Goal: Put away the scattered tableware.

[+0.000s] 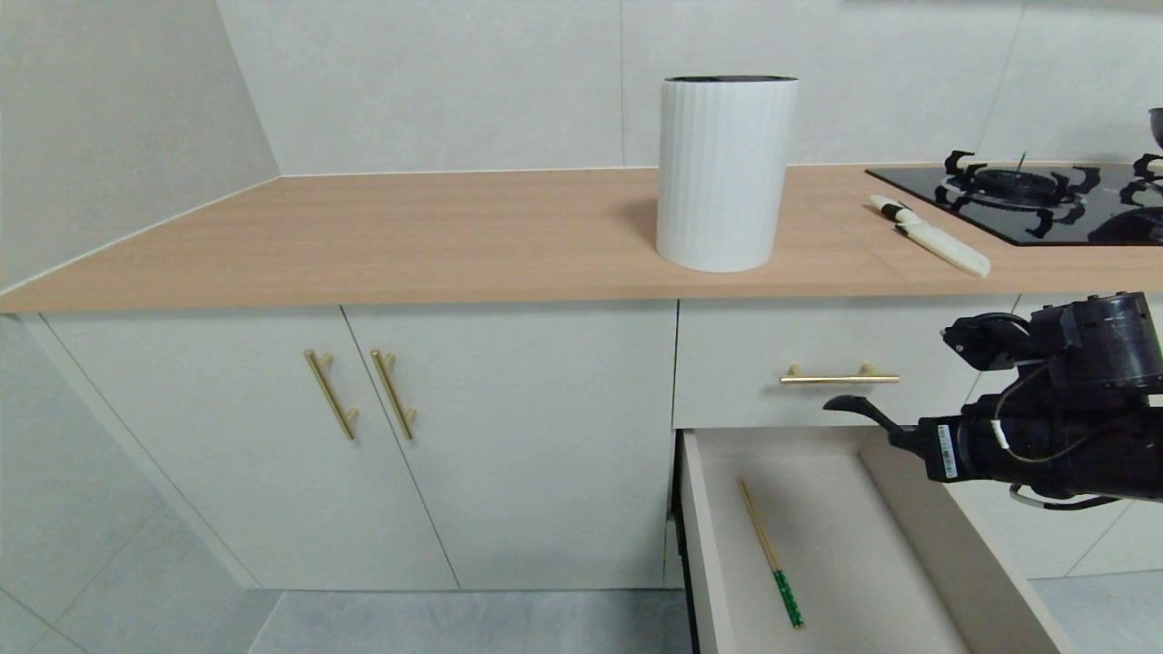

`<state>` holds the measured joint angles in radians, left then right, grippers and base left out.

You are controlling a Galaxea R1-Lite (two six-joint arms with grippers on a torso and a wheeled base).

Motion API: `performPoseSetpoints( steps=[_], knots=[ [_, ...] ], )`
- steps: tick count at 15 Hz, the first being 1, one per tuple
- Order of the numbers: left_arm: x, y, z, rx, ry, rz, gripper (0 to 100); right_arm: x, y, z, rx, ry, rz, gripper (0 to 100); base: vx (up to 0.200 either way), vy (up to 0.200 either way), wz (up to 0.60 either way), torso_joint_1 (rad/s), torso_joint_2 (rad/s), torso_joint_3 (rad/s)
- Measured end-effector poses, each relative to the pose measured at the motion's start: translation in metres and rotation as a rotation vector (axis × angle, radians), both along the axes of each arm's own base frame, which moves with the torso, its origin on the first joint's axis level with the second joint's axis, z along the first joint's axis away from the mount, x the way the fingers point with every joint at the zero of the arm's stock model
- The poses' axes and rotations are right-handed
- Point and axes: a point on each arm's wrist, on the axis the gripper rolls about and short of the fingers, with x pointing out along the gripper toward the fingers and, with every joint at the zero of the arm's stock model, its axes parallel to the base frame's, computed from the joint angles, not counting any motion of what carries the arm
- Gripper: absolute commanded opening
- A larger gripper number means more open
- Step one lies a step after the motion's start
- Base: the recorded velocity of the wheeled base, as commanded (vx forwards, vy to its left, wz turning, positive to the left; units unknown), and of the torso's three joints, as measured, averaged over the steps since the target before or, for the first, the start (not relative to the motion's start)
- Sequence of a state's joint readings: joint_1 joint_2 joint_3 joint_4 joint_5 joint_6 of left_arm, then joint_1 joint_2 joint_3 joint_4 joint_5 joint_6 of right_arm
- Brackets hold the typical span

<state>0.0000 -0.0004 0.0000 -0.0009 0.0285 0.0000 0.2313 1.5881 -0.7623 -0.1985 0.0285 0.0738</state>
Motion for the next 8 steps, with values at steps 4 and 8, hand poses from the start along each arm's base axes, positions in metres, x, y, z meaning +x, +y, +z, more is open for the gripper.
performPoseSetpoints(
  steps=[4, 8],
  knots=[
    [0.0, 0.0, 0.0, 0.0, 0.0, 0.0, 100, 0.0026, 0.0004, -0.0035, -0.003, 0.013, -0.001, 0, 0.0, 0.0, 0.0, -0.091, 0.42, 0.317],
    [0.0, 0.0, 0.0, 0.0, 0.0, 0.0, 100, 0.0039, 0.0009, -0.0063, -0.005, 0.023, 0.0, 0, 0.0, 0.0, 0.0, -0.024, 0.09, 0.058]
  ],
)
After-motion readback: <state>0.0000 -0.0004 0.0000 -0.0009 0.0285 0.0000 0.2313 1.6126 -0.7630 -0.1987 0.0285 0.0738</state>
